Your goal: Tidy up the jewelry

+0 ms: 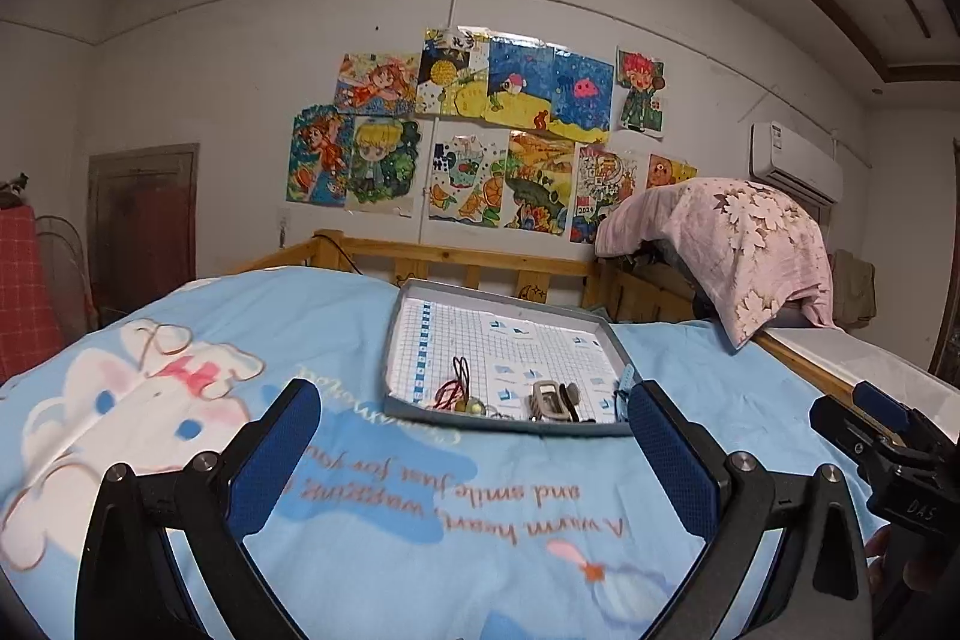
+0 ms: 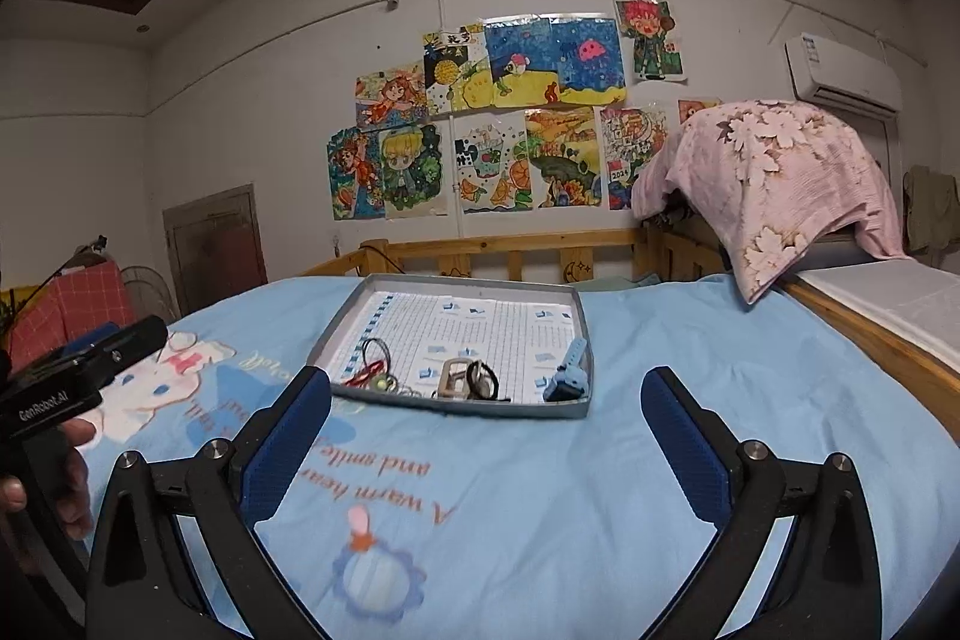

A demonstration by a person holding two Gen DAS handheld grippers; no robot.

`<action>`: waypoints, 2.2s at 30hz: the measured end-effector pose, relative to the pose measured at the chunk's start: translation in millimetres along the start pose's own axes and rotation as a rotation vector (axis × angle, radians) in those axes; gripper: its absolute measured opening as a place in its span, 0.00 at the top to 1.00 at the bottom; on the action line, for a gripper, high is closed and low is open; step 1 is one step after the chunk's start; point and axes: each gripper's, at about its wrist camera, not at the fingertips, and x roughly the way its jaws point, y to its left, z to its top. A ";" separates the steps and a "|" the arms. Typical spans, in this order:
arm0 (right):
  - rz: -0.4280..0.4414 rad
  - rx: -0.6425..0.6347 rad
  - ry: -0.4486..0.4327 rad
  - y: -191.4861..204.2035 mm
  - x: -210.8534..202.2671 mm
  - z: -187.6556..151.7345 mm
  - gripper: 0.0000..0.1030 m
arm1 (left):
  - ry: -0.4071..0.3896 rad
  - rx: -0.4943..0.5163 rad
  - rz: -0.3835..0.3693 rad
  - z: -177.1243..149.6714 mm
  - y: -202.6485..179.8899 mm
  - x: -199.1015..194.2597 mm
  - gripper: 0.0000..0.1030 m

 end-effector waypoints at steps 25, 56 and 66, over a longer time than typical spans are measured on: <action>-0.024 -0.044 0.022 12.0 -58.7 -50.0 0.01 | 0.018 0.031 0.029 -55.9 9.1 -48.8 0.00; -0.028 -0.050 0.030 14.9 -59.7 -51.5 0.01 | 0.018 0.029 0.039 -58.3 11.7 -46.5 0.00; -0.028 -0.049 0.030 14.4 -59.7 -51.5 0.01 | 0.017 0.032 0.039 -59.1 13.0 -45.8 0.00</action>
